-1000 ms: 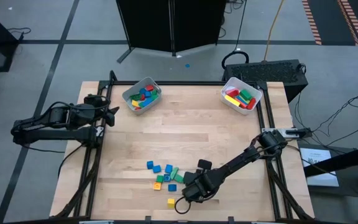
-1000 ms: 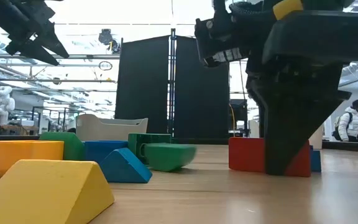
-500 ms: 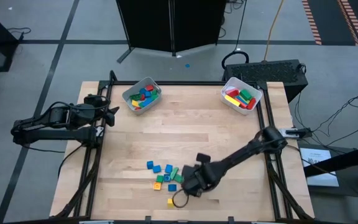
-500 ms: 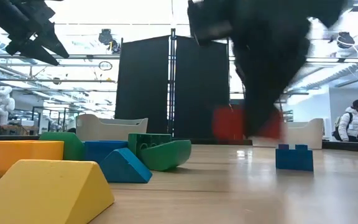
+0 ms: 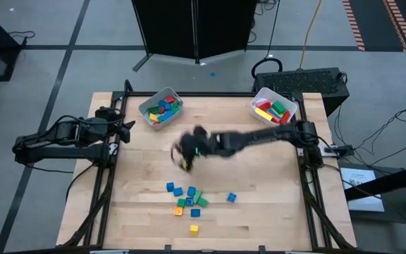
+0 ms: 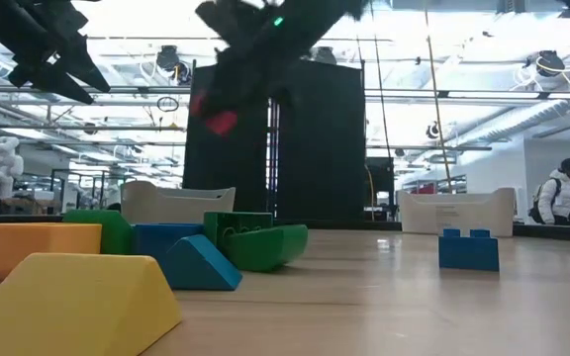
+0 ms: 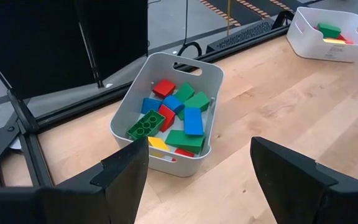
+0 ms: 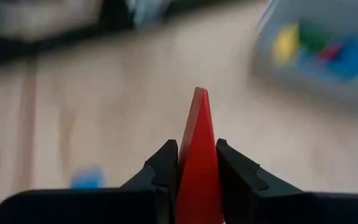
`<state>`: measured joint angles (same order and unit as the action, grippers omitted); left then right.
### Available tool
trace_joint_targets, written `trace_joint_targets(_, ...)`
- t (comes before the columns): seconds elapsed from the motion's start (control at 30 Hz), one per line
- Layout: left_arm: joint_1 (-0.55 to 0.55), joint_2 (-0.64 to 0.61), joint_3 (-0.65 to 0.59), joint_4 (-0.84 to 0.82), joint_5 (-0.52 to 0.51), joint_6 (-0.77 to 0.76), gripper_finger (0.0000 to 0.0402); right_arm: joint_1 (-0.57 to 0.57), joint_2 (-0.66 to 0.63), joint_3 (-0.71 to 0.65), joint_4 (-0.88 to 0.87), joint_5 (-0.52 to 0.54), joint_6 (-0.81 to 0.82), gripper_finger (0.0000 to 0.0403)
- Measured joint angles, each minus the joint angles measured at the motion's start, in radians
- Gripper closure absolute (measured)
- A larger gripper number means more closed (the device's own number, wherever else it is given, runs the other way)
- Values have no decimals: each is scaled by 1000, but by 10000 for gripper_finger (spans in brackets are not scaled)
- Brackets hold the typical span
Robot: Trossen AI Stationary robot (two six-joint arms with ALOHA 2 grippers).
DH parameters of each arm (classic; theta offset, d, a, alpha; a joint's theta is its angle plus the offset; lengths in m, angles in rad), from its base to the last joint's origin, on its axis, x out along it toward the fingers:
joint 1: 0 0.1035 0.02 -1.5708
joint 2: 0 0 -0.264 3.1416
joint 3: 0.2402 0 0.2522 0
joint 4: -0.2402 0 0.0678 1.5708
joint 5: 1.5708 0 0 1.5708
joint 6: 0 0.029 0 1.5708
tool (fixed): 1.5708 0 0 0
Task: Sort blocks by size
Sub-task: Put the triangular red block into the gray bin, then put the 4 stud green game piece into the gray bin
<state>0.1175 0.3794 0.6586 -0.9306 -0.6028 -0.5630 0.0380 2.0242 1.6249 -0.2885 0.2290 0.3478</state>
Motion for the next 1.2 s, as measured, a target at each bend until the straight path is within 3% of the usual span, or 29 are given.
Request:
trace_joint_targets(0.13, -1, 0, 0, 0, -4, -5, 120, -139, 39, 1, 261, -19, 25, 337)
trace_joint_targets(0.23, 0, 0, 0, 0, -9, -6, 120, -220, 95, 45, 337, -41, 72, 337)
trace_joint_targets(0.37, 0, 0, 0, -1, -12, -6, 120, -283, 221, 214, 301, -138, 79, 337)
trace_joint_targets(0.53, 0, 0, 0, -1, -19, -6, 120, -317, 435, 553, 104, -154, 85, 337)
trace_joint_targets(0.63, 0, 0, 0, -1, -19, -6, 120, -329, 559, 735, -27, -157, 65, 303)
trace_joint_targets(0.77, 0, 0, 0, -3, -18, -7, 120, -334, 558, 666, 11, -165, 73, 223)
trace_joint_targets(0.93, 0, 0, 0, -3, -10, -7, 120, -337, 535, 731, -68, -177, -52, 154)
trace_joint_targets(1.03, 0, 0, 0, -3, -9, -7, 120, -333, 461, 722, -70, -209, -106, 145)
trace_joint_targets(1.2, 0, 0, 0, -3, -8, -6, 120, -266, 306, 726, -277, -449, -325, 162)
